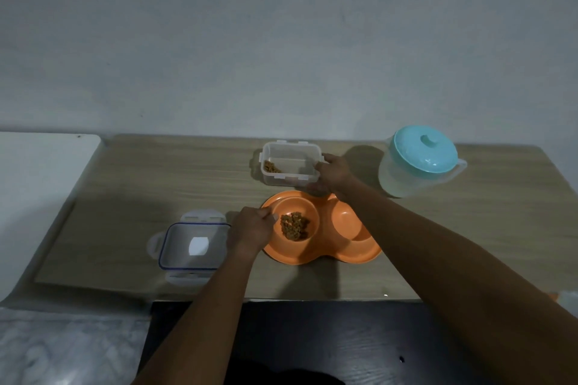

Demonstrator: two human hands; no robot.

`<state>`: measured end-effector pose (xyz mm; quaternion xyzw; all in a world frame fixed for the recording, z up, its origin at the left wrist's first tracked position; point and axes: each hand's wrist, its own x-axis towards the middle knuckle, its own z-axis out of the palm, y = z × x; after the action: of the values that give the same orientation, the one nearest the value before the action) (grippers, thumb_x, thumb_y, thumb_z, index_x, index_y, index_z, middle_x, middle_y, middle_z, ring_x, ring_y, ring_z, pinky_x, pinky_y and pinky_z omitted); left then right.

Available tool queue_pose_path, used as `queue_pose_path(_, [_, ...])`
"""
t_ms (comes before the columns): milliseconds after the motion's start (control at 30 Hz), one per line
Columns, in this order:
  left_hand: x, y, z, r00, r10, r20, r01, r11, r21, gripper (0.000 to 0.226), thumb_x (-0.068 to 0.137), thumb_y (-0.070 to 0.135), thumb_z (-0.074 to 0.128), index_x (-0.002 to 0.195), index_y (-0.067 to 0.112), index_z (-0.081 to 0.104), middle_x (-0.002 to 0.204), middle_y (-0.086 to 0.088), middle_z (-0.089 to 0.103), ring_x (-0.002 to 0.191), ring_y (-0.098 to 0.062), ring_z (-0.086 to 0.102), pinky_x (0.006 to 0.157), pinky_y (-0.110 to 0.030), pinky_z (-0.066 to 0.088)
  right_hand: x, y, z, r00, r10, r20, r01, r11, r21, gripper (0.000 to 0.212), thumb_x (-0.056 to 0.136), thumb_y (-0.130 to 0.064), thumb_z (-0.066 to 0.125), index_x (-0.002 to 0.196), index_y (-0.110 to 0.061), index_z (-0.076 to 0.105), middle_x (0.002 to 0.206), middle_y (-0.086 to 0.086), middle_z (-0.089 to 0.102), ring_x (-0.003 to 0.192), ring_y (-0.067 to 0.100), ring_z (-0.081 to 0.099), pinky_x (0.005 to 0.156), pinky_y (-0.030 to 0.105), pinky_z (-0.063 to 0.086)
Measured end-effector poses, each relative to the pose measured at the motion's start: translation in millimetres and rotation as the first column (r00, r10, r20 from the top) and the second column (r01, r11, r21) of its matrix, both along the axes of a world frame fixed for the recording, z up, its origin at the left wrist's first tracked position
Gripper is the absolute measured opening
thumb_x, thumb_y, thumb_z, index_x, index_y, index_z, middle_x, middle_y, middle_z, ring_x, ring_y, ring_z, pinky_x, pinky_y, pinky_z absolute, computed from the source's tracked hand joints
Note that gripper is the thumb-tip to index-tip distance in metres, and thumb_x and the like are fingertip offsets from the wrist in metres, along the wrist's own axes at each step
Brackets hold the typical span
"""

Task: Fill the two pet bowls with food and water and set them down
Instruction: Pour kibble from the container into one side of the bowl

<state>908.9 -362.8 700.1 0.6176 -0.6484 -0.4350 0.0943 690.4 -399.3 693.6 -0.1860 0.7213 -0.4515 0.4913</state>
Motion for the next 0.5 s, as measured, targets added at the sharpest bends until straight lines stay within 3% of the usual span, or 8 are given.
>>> queue_pose_path(67, [-1.0, 0.9, -1.1, 1.0, 0.016, 0.01, -0.016, 1.0, 0.002, 0.038, 0.096, 0.036, 0.058, 0.131, 0.021, 0.063, 0.128, -0.009, 0.066, 0.112, -0.027, 0.062, 0.095, -0.036, 0.048, -0.6, 3.9, -1.8, 1.0, 0.007, -0.008, -0.007, 1.0, -0.006, 0.04, 0.1, -0.018, 0.061, 0.139, -0.013, 0.056, 0.133, 0.018, 0.062, 0.108, 0.043, 0.068, 0.073, 0.052, 0.064])
queue_pose_path(200, [-5.9, 6.8, -0.3, 0.997, 0.024, 0.07, -0.022, 0.999, -0.027, 0.038, 0.099, 0.035, 0.053, 0.134, 0.022, 0.06, 0.13, -0.009, 0.064, 0.112, -0.028, 0.061, 0.086, -0.032, 0.045, 1.2, 25.6, 7.5, 0.993, 0.029, -0.114, -0.036, 0.997, -0.061, 0.051, 0.099, -0.022, 0.061, 0.148, -0.016, 0.045, 0.128, 0.02, 0.063, 0.098, 0.035, 0.07, 0.061, 0.038, 0.061])
queue_pose_path(267, [-8.5, 12.0, 2.1, 0.996, 0.029, 0.086, -0.026, 0.999, -0.032, 0.038, 0.099, 0.035, 0.051, 0.135, 0.022, 0.059, 0.127, -0.009, 0.066, 0.109, -0.027, 0.062, 0.078, -0.028, 0.04, 2.6, 46.5, 15.4, 0.967, 0.018, -0.254, -0.048, 0.993, -0.112, 0.055, 0.095, -0.028, 0.062, 0.147, -0.021, 0.047, 0.125, 0.018, 0.066, 0.101, 0.031, 0.069, 0.076, 0.046, 0.061])
queue_pose_path(333, [-11.4, 16.5, 2.8, 0.992, 0.012, 0.122, -0.006, 0.999, -0.048, 0.038, 0.099, 0.036, 0.051, 0.134, 0.024, 0.06, 0.124, -0.009, 0.067, 0.108, -0.028, 0.063, 0.078, -0.028, 0.042, 4.3, 72.6, 30.9, 0.912, -0.02, -0.41, -0.062, 0.981, -0.186, 0.051, 0.094, -0.029, 0.063, 0.143, -0.022, 0.052, 0.133, 0.008, 0.063, 0.113, 0.022, 0.063, 0.091, 0.044, 0.057])
queue_pose_path(400, [-17.9, 22.3, 2.9, 0.988, 0.003, 0.153, 0.008, 0.998, -0.068, 0.037, 0.098, 0.038, 0.051, 0.131, 0.026, 0.062, 0.123, -0.009, 0.068, 0.11, -0.031, 0.062, 0.087, -0.032, 0.047, -1.5, 100.0, 49.1, 0.836, -0.114, -0.536, -0.053, 0.957, -0.287, 0.042, 0.096, -0.023, 0.062, 0.138, -0.02, 0.059, 0.132, 0.001, 0.061, 0.113, 0.012, 0.058, 0.091, 0.032, 0.051])
queue_pose_path(500, [-32.4, 31.0, 5.2, 0.983, 0.016, 0.183, -0.002, 0.997, -0.078, 0.037, 0.096, 0.041, 0.051, 0.128, 0.028, 0.065, 0.118, -0.01, 0.069, 0.109, -0.033, 0.063, 0.096, -0.039, 0.049, -21.2, 133.0, 75.1, 0.719, -0.302, -0.626, -0.03, 0.887, -0.462, 0.032, 0.094, -0.022, 0.061, 0.126, -0.02, 0.067, 0.123, 0.0, 0.065, 0.105, 0.012, 0.063, 0.088, 0.035, 0.055])
